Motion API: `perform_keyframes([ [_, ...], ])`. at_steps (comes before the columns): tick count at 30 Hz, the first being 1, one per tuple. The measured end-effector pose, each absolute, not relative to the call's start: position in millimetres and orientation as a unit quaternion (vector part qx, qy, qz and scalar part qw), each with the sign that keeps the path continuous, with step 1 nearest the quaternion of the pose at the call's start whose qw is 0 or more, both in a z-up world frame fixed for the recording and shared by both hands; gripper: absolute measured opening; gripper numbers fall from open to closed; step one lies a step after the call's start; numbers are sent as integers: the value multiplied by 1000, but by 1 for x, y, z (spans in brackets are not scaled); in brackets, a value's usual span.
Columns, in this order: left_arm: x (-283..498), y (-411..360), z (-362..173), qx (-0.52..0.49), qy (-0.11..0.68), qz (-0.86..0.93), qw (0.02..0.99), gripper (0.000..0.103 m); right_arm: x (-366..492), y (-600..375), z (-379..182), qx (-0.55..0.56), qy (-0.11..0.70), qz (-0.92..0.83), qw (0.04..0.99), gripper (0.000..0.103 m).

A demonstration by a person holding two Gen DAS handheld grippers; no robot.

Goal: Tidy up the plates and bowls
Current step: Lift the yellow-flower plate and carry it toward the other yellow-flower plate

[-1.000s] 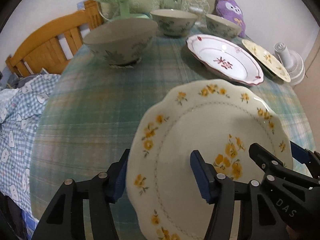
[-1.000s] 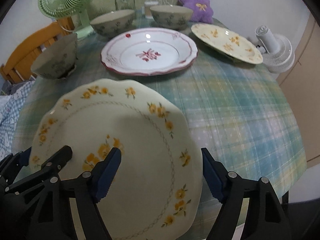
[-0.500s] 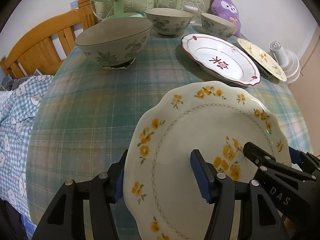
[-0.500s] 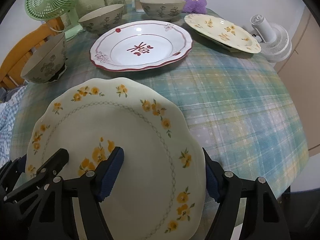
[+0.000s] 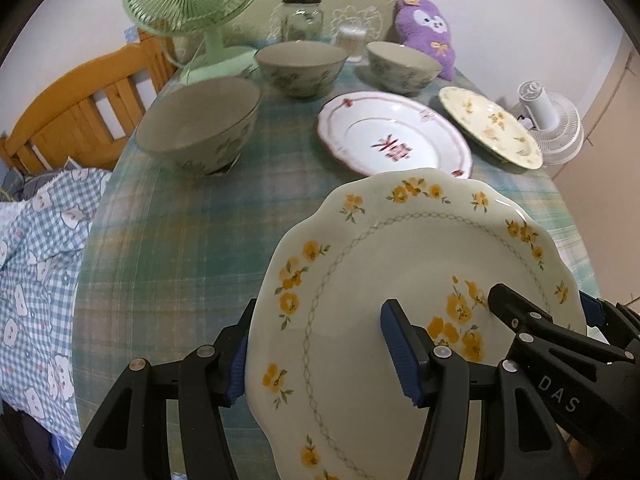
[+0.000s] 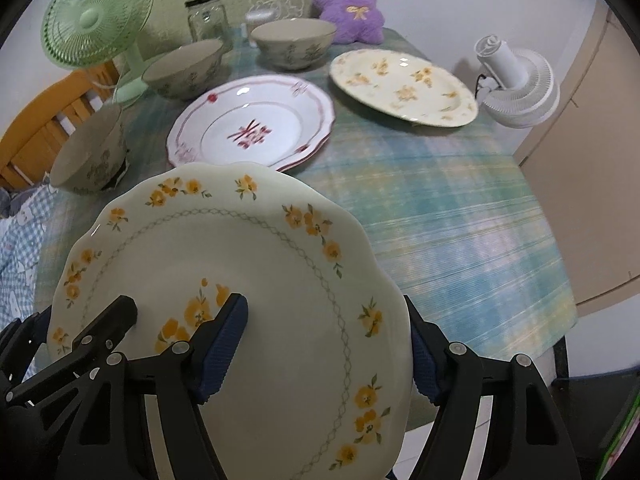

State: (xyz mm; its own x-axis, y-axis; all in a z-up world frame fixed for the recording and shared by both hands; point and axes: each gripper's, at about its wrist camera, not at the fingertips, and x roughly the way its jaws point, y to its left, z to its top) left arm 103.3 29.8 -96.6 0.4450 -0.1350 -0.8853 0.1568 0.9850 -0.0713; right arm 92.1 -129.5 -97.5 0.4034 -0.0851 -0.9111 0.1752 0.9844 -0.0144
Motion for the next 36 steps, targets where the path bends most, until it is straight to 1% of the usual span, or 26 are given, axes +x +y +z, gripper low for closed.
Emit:
perform_keyframes([
  [6, 105, -4, -86, 15, 509, -80, 857, 61, 94, -169, -84, 46, 524, -71, 848, 76],
  [16, 108, -95, -84, 6, 501, -47, 864, 60, 111, -254, -87, 38, 520, -41, 853, 76],
  [27, 127, -167, -120, 3, 528, -38, 848, 60, 131, -328, -128, 41, 544, -35, 838, 76],
  [36, 139, -188, -138, 9, 548, -13, 836, 61, 148, -344, -156, 45, 570, -19, 820, 76],
])
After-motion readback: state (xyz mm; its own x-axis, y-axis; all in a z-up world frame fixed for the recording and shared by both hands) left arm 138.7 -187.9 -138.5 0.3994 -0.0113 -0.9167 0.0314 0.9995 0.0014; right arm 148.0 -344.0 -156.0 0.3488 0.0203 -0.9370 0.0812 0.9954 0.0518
